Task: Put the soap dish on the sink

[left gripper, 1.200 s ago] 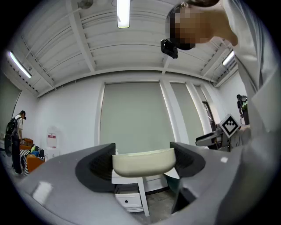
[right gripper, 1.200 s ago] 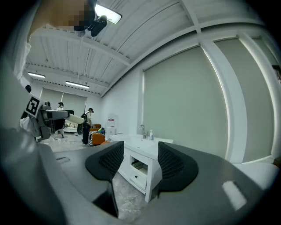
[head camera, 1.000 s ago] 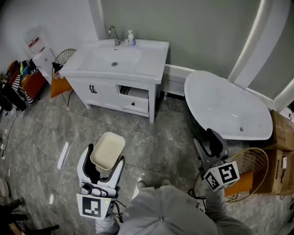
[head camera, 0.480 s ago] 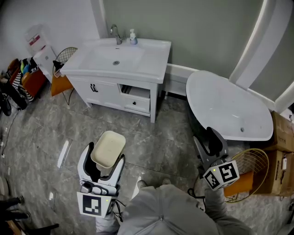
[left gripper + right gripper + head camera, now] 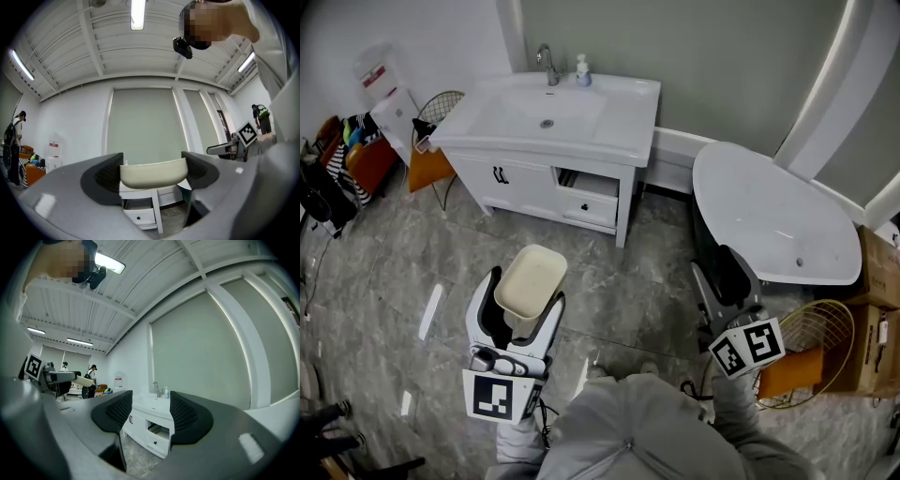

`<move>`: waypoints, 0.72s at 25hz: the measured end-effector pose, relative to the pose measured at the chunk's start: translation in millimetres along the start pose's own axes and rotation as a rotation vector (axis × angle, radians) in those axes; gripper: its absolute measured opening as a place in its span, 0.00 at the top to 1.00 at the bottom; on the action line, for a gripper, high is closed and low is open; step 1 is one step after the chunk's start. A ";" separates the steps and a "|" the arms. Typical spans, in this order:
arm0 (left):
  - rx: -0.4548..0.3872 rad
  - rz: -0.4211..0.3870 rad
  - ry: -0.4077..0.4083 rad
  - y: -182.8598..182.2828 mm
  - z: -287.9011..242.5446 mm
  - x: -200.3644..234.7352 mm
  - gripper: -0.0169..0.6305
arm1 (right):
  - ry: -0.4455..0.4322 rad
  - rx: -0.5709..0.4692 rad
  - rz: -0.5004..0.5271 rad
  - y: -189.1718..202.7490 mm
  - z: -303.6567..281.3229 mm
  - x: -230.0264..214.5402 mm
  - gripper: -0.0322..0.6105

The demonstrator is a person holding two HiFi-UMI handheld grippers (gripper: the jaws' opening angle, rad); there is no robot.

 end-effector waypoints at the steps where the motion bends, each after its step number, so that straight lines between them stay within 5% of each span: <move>1: 0.011 -0.007 0.002 2.0 -0.5 5.0 0.30 | 0.001 -0.004 0.001 0.9 -4.7 4.4 0.59; 5: 0.021 -0.048 0.015 5.4 -5.3 28.0 0.30 | 0.004 -0.015 0.002 2.0 -25.4 18.8 0.59; 18: 0.007 -0.005 0.028 26.3 -54.5 55.6 0.30 | 0.002 0.006 -0.014 17.6 -82.7 6.6 0.59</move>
Point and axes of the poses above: the fingertips, and each gripper's own axes: z backward along the fingers, x to its left, y out of its underside, the point moved 9 cm from there along z, backward along the fingers, and after that the axes turned 11 degrees about -y, right-handed, at the moved point
